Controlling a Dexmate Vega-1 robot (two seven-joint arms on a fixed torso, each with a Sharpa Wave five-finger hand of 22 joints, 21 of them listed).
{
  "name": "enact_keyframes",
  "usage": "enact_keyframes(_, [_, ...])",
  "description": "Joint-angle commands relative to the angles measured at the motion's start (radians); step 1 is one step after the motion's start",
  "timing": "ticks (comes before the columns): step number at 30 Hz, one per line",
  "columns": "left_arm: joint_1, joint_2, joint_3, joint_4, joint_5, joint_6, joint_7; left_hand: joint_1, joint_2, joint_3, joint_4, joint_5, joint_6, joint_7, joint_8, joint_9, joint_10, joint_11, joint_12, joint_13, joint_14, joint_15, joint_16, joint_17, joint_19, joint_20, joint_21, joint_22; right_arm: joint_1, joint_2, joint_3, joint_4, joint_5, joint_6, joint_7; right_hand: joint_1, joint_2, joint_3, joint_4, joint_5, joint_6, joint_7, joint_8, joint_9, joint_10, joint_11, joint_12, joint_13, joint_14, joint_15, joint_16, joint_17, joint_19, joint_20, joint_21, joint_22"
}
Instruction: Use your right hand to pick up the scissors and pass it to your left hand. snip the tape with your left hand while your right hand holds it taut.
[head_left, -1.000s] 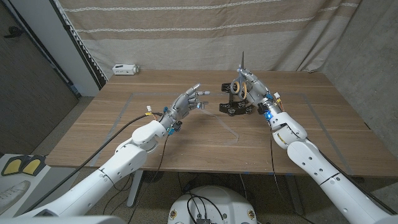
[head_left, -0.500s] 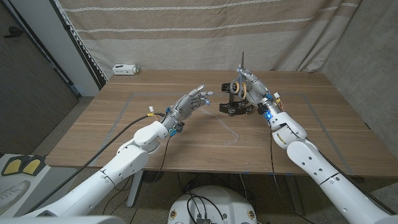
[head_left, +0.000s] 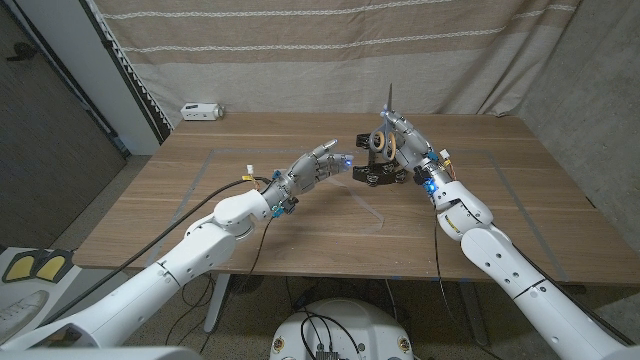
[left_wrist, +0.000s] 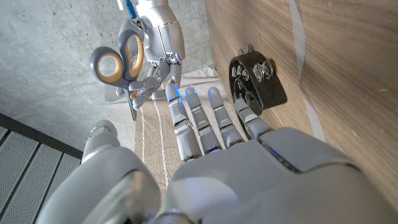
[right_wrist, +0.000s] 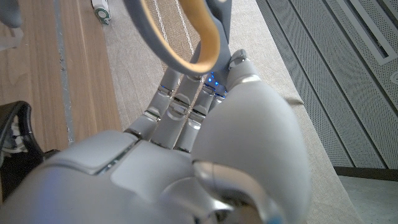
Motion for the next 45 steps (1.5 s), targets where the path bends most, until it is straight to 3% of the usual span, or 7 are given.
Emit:
enact_keyframes(1, [-0.031, 0.014, 0.02, 0.016, -0.016, 0.02, -0.08, -0.02, -0.002, -0.01, 0.002, -0.004, -0.02, 0.001, 0.001, 0.003, -0.083, -0.004, -0.053, -0.022, -0.029, -0.036, -0.028, -0.026, -0.016, 0.001, -0.005, -0.006, -0.014, -0.006, 0.006, -0.015, 0.002, 0.004, -0.005, 0.14, 0.133, 0.005, 0.003, 0.008, 0.009, -0.002, -0.004, 0.003, 0.005, -0.002, -0.002, 0.006, 0.03, -0.039, -0.003, 0.0, -0.006, -0.163, 0.009, 0.002])
enact_keyframes(11, [-0.02, -0.007, 0.022, 0.033, -0.063, 0.005, -0.119, -0.029, 0.006, -0.022, -0.008, -0.014, -0.051, -0.008, 0.009, 0.003, -0.288, 0.021, -0.223, -0.131, -0.206, -0.008, -0.174, -0.134, -0.05, 0.007, -0.005, -0.035, -0.023, -0.01, 0.008, -0.023, 0.006, 0.006, -0.001, 0.14, 0.133, 0.004, 0.003, 0.008, 0.009, -0.003, -0.006, 0.004, 0.006, -0.002, -0.003, 0.006, 0.031, -0.039, -0.004, 0.0, -0.01, -0.163, 0.019, 0.004])
enact_keyframes(14, [-0.017, -0.018, 0.021, 0.044, -0.09, 0.001, -0.139, -0.022, 0.011, -0.02, -0.013, -0.014, -0.058, -0.01, 0.008, 0.003, -0.292, 0.021, -0.239, -0.155, -0.242, 0.0, -0.208, -0.158, -0.056, 0.005, -0.004, -0.041, -0.026, -0.01, 0.009, -0.026, 0.009, 0.005, 0.0, 0.14, 0.133, 0.004, 0.004, 0.007, 0.009, -0.003, -0.007, 0.004, 0.006, -0.001, -0.004, 0.006, 0.032, -0.039, -0.004, 0.0, -0.011, -0.163, 0.022, 0.004])
enact_keyframes(18, [-0.016, -0.029, 0.022, 0.055, -0.11, -0.008, -0.165, 0.009, 0.03, -0.004, -0.025, -0.012, -0.061, -0.012, 0.01, 0.003, -0.303, 0.026, -0.262, -0.184, -0.254, -0.003, -0.238, -0.188, -0.038, -0.038, 0.011, -0.04, -0.029, -0.014, 0.009, -0.03, 0.015, 0.0, 0.003, 0.14, 0.133, 0.003, 0.004, 0.007, 0.009, -0.003, -0.007, 0.004, 0.005, -0.002, -0.004, 0.006, 0.032, -0.039, -0.005, 0.0, -0.013, -0.163, 0.026, 0.005])
enact_keyframes(24, [-0.02, -0.039, 0.03, 0.055, -0.117, -0.001, -0.175, 0.054, 0.053, 0.018, -0.039, -0.008, -0.064, -0.022, 0.012, 0.003, -0.313, 0.021, -0.284, -0.214, -0.277, -0.003, -0.273, -0.221, -0.052, -0.05, 0.017, -0.032, -0.027, -0.01, 0.006, -0.032, 0.026, -0.001, 0.013, 0.14, 0.132, 0.003, 0.003, 0.007, 0.011, -0.003, -0.007, 0.004, 0.008, 0.0, -0.004, 0.006, 0.033, -0.039, -0.006, 0.0, -0.017, -0.163, 0.032, 0.005])
enact_keyframes(30, [-0.018, -0.049, 0.032, 0.054, -0.128, -0.002, -0.178, 0.091, 0.061, 0.032, -0.048, -0.008, -0.091, -0.031, 0.005, 0.002, -0.36, 0.02, -0.323, -0.245, -0.294, -0.002, -0.308, -0.257, -0.069, -0.054, 0.024, -0.021, -0.023, -0.009, 0.0, -0.033, 0.024, -0.003, 0.02, 0.141, 0.131, 0.002, 0.002, 0.007, 0.013, -0.004, -0.008, 0.004, 0.008, -0.002, -0.005, 0.006, 0.032, -0.04, -0.007, -0.001, -0.021, -0.163, 0.036, 0.006])
enact_keyframes(45, [-0.027, -0.062, 0.033, 0.077, -0.132, -0.019, -0.204, 0.115, 0.065, 0.041, -0.05, -0.01, -0.083, -0.043, 0.011, 0.002, -0.371, 0.008, -0.342, -0.269, -0.3, -0.004, -0.333, -0.283, -0.086, -0.058, 0.028, -0.013, -0.013, -0.001, -0.017, -0.021, 0.025, -0.006, 0.035, 0.142, 0.128, -0.001, 0.001, 0.008, 0.011, -0.014, -0.011, 0.005, 0.009, -0.007, -0.008, 0.006, 0.032, -0.04, -0.011, -0.001, -0.043, -0.163, 0.049, 0.006])
